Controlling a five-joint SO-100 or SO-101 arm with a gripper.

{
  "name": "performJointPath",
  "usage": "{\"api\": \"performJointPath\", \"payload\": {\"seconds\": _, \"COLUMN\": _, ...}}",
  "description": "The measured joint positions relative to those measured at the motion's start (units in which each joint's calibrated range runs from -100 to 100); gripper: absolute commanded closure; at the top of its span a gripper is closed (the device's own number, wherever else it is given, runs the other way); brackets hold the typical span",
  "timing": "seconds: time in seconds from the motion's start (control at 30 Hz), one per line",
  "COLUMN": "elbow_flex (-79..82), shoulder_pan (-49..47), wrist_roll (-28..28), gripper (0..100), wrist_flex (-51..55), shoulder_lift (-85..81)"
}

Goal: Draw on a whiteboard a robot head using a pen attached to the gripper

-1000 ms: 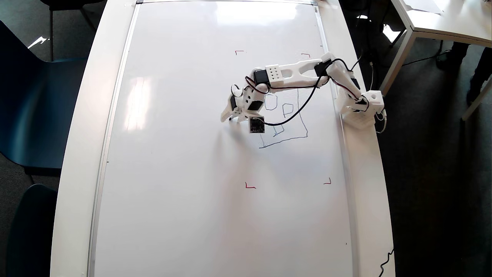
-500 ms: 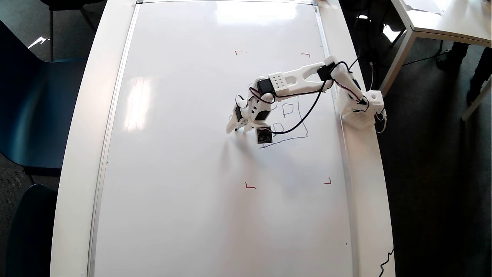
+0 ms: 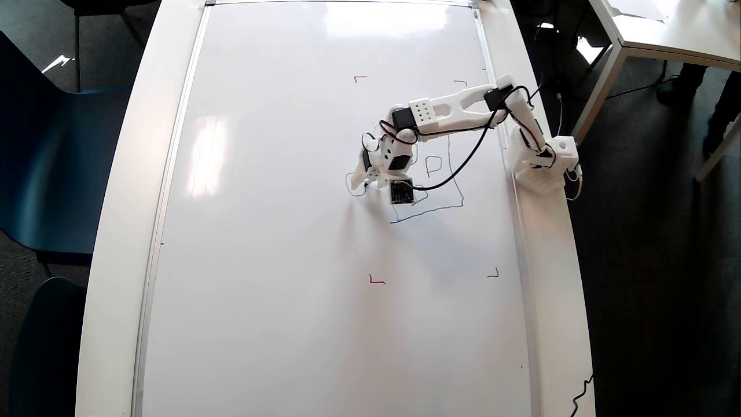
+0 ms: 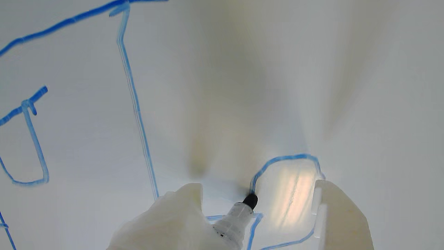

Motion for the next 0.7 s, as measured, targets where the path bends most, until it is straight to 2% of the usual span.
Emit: {"api": "performJointPath", "payload": {"seconds": 0.7, "elbow_flex": -0.55, "shoulder_pan": 2.41, "wrist_roll": 0.11, "gripper": 78, "wrist_flex": -0.93, "shoulder_lift": -0.42}}
